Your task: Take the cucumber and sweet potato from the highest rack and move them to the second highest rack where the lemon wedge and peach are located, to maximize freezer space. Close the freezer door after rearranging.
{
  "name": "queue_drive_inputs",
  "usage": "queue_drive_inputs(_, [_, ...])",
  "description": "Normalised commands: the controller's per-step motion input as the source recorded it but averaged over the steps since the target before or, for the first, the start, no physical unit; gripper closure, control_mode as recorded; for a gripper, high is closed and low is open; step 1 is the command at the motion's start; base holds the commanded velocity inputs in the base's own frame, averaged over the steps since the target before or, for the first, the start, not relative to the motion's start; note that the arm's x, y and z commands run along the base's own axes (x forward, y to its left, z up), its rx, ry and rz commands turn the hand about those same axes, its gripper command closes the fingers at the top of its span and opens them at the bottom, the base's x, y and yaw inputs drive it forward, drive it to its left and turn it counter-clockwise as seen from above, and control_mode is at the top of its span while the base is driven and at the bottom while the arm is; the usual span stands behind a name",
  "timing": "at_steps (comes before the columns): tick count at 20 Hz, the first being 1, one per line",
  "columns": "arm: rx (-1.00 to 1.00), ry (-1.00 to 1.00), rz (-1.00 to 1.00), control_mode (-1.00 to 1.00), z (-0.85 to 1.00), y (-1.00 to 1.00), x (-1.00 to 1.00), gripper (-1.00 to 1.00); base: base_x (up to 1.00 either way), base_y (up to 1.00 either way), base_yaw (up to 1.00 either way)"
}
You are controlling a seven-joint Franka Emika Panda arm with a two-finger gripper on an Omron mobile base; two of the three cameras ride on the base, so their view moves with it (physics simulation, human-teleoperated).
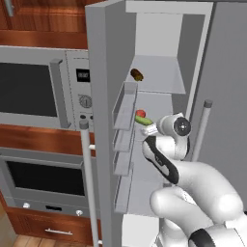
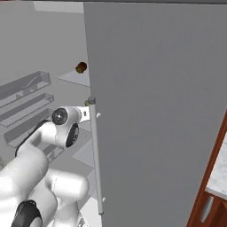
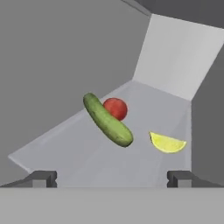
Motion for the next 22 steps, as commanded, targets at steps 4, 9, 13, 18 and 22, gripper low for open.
queue_drive_inputs(4, [0.05,0.03,-0.06,-1.0,0.98,0.01,-0.61,-1.0,0.0,0.0,0.0])
queue_drive_inputs(9, [0.09,0.19,-0.01,-1.0,1.0,0.05,-0.42,-1.0,0.0,0.0,0.0])
queue_drive_inputs(13, [0.21,0.31,-0.05,-1.0,0.95,0.02,-0.27,-1.0,0.0,0.0,0.0])
queue_drive_inputs(18, [0.06,0.12,-0.01,-1.0,0.72,0.11,0.0,-1.0,0.0,0.0,0.0])
queue_drive_inputs(22, [0.0,0.04,0.0,-1.0,0.5,0.01,0.23,-1.0,0.0,0.0,0.0])
